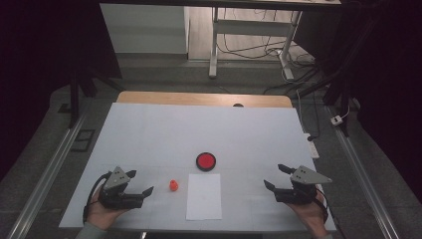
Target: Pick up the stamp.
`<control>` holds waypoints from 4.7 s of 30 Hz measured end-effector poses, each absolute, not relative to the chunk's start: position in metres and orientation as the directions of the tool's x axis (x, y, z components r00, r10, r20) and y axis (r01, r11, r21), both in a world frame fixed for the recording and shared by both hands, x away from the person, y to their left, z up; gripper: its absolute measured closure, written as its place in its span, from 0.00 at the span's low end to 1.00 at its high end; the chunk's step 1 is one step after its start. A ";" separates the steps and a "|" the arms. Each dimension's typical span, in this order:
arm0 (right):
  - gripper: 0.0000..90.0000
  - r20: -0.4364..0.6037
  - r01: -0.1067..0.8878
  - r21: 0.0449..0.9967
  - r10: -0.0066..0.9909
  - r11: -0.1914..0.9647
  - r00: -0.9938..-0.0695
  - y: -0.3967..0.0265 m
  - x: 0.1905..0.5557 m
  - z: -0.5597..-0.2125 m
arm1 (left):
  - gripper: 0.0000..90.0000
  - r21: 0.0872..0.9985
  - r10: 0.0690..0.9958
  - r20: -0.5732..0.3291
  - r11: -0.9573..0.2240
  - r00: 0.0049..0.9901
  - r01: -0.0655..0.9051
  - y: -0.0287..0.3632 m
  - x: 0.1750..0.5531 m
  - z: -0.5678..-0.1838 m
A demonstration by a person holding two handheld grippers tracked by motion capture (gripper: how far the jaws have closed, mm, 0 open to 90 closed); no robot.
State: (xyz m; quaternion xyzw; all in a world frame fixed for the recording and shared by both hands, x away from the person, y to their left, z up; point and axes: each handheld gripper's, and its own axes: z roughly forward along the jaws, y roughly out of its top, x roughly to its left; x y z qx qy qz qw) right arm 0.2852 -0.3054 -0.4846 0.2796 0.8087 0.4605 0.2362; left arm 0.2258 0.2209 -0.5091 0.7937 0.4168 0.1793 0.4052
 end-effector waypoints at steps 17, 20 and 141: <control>0.28 -0.093 0.248 0.882 0.665 0.401 -0.741 -0.312 0.287 -0.493 | 0.18 0.797 0.810 -0.062 -0.312 0.584 0.517 0.223 0.227 -0.510; 0.28 -0.103 0.254 0.868 0.656 0.426 -0.748 -0.310 0.288 -0.496 | 0.18 0.795 0.809 -0.058 -0.317 0.585 0.517 0.224 0.227 -0.511; 0.32 -0.101 0.274 0.849 0.648 0.452 -0.755 -0.304 0.289 -0.498 | 0.80 0.700 0.645 -0.016 -0.539 0.764 0.469 0.147 0.269 -0.526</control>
